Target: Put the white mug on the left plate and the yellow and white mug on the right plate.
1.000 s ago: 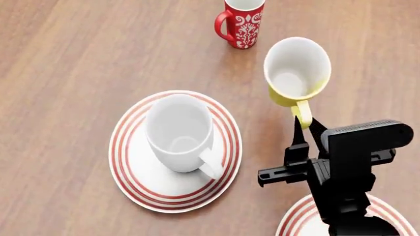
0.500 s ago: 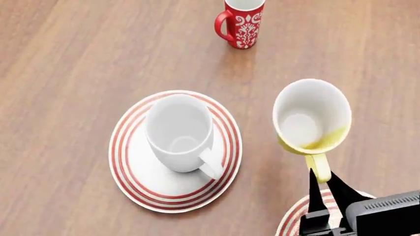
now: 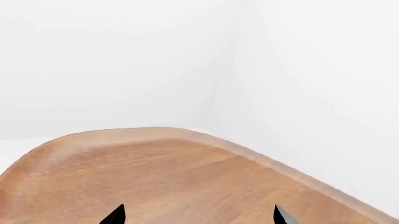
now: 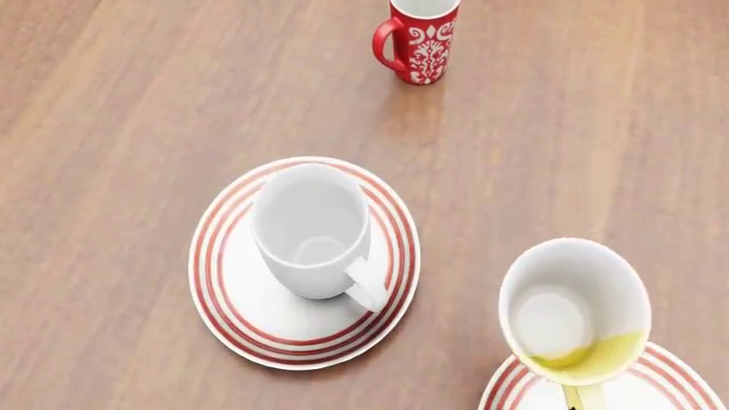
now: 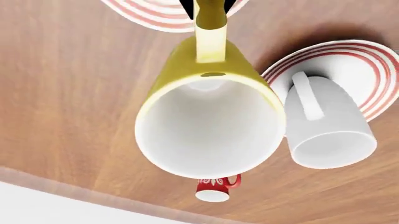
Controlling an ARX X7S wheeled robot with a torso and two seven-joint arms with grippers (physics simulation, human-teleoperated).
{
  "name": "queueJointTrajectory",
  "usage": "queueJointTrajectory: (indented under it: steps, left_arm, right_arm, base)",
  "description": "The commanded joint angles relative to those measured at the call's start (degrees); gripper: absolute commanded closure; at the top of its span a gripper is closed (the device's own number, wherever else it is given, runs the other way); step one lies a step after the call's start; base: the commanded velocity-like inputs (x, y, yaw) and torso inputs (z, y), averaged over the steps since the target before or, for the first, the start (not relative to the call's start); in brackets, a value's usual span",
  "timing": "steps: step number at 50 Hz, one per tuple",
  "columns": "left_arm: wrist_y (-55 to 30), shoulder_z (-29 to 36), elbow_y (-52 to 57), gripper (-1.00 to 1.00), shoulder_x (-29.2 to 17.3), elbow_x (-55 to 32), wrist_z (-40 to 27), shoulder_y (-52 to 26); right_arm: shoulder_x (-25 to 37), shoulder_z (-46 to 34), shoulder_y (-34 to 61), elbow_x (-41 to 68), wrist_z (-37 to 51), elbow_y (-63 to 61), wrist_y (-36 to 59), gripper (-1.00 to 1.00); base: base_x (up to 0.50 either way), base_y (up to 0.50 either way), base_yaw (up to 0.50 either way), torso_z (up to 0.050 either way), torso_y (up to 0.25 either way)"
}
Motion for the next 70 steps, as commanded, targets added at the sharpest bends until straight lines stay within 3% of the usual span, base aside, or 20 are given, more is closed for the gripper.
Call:
queueJointTrajectory:
  steps: [1,20,52,70]
  left_arm:
    - [0.1,0.1,0.3,-1.00,-0.2,-0.1,-0.1,0.2]
    - [0.1,-0.5,1.2,-1.00,-0.7,-0.9,-0.7,0.5]
    - [0.1,0.1,0.7,-1.00,-1.2,-0.9,-0.8,0.0]
    - [0.4,-0.1,0.8,-1.00,-1.4,-1.0,-0.9,0.3]
  right_arm:
    - [-1.2,3.0,-8.3,0.0,-0.4,-3.5,-3.6,1.00]
    - [-4.0,8.7,-18.4,2.0,-3.9,-0.3,-14.2,1.00]
    - [-6.8,9.0,-19.4,3.4,-6.0,12.6,-24.6,1.00]
    - [-5.4,5.7,-14.9,2.4,-5.5,18.1,-23.6,1.00]
  base:
    - [0.00,0.00,0.00,0.000,0.000]
    - [0.00,0.00,0.00,0.000,0.000]
    - [0.00,0.00,0.00,0.000,0.000]
    - [0.00,0.00,0.00,0.000,0.000]
